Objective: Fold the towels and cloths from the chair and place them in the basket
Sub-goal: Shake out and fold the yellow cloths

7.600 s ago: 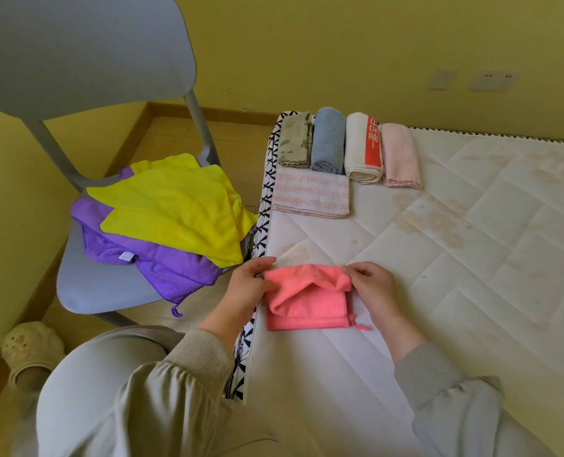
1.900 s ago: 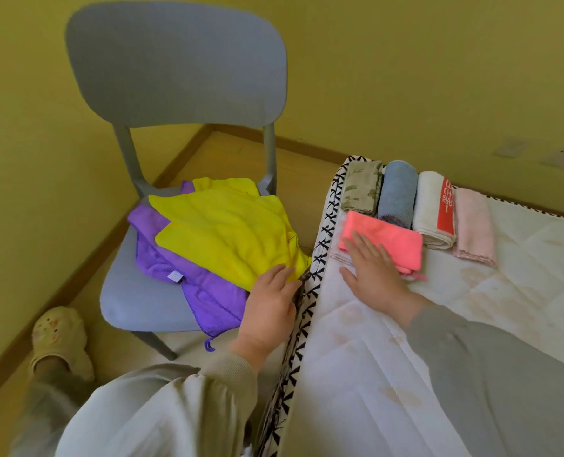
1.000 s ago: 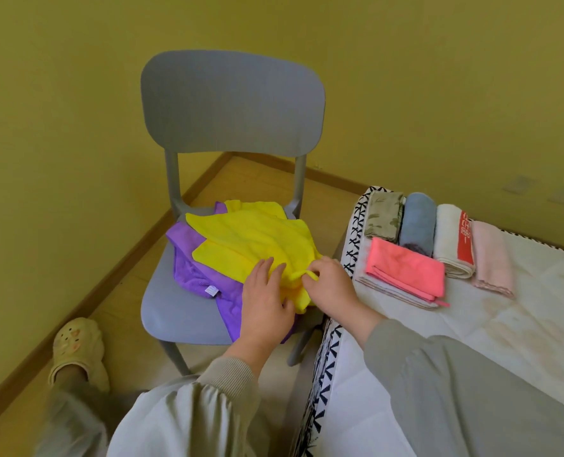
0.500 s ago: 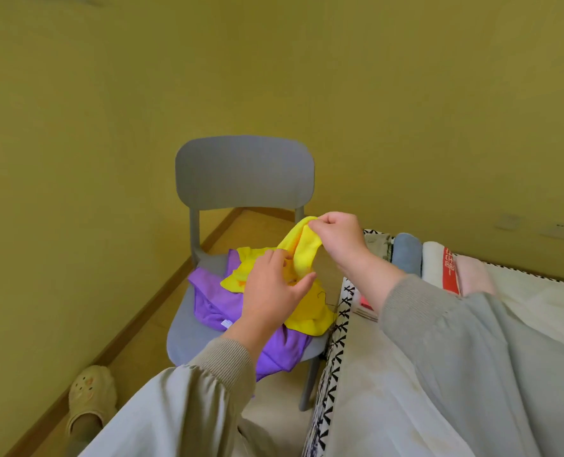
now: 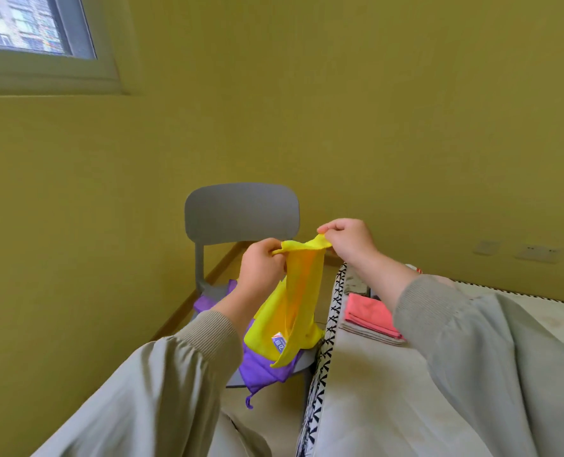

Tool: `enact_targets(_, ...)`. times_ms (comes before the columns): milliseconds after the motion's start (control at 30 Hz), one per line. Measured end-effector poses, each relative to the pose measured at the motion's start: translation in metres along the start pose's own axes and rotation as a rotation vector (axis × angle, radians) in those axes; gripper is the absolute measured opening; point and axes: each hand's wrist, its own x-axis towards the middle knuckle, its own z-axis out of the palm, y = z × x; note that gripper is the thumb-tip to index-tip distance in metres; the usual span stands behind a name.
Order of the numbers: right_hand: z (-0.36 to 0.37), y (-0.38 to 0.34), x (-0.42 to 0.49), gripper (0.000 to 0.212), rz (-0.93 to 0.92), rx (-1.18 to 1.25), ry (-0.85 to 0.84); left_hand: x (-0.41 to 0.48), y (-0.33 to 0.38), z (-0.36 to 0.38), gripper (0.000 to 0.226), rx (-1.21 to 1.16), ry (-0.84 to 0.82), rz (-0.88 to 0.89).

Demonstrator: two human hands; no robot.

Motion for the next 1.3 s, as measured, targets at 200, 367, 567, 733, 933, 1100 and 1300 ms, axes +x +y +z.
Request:
enact_targets(200, -0.020, 0.003, -0.020, 0.023, -0.017, 0.010, -0.316, -0.013, 0.039, -0.018, 0.014, -0.351, -0.029, -0.178)
enact_targets(367, -0.014, 0.005, -0.033, 0.012, -0.076, -0.064, -0.296, -0.014, 0.049, -0.028, 0.021, -0.372, -0.034, -0.206)
enact_targets(567, -0.012, 0.010, -0.034, 0.018, -0.046, 0.014, -0.376, -0.016, 0.046, -0.037, 0.027, -0.347, 0.034, -0.290)
enact_targets(733, -0.017, 0.012, -0.039, 0.015, -0.058, -0.127, -0.596, -0.017, 0.036, -0.043, 0.039, -0.270, 0.050, -0.287)
enact_targets(933, -0.012, 0.019, -0.042, 0.038, 0.130, 0.111, -0.576, -0.013, 0.013, -0.049, 0.035, -0.013, 0.013, -0.412)
enact_targets(1100, -0.023, 0.016, -0.041, 0.033, 0.146, -0.059, -0.677, -0.010, -0.005, -0.057, 0.038, -0.004, -0.014, -0.453)
enact_targets(1300, -0.021, -0.001, -0.044, 0.048, 0.292, 0.419, -0.645, -0.013, -0.004, -0.060, 0.041, 0.120, -0.060, -0.424)
